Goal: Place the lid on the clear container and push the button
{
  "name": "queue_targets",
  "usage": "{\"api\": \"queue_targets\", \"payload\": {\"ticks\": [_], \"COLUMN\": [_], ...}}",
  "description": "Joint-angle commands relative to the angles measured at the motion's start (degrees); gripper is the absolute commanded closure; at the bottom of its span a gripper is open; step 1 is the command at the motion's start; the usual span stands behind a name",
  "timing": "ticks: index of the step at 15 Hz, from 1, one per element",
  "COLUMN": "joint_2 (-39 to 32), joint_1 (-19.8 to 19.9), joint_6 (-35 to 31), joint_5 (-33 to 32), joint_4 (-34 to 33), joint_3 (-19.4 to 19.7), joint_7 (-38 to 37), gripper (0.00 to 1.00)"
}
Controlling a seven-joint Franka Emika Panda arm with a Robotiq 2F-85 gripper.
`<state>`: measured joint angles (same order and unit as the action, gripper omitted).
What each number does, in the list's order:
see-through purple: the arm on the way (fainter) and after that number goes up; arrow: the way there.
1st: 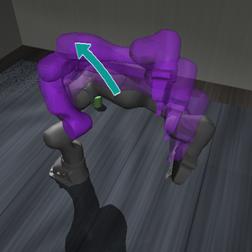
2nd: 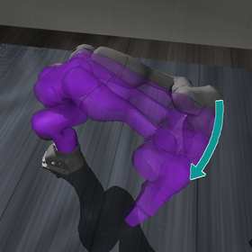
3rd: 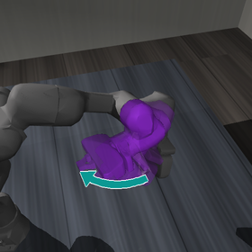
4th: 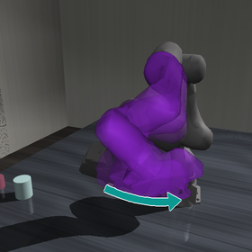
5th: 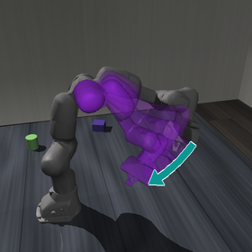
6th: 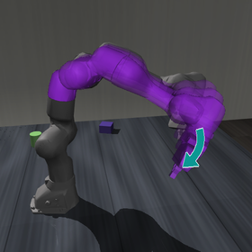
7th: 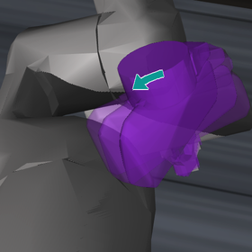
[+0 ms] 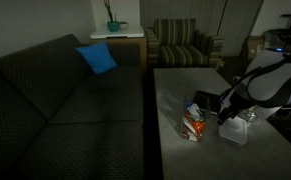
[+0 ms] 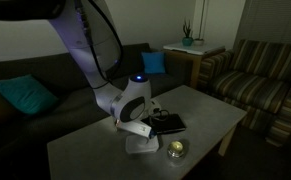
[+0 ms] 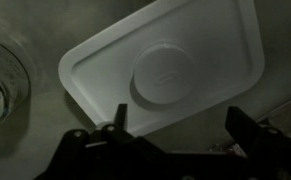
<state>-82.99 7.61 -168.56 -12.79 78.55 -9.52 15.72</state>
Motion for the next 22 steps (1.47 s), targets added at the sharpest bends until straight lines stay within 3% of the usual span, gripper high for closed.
{"api": "queue_targets", "payload": {"ticks": [1,10,17,22], "joint_2": [4.2,8.42,7.54,3.95], "joint_1": [-0.03,0.6,3.18,5.86], "joint_6": [-1.64,-2.62,-2.42,-3.6], "joint_5": [-0.86,-0.95,-2.33,-2.39], "joint_4": [4.72,9.49,10.77,9.04], "joint_3": [0.52,1.92,0.87,-1.97], "joint_7": [0.05,2.74,9.24,13.0], "gripper": [0.0,0.0,0.0,0.0]}}
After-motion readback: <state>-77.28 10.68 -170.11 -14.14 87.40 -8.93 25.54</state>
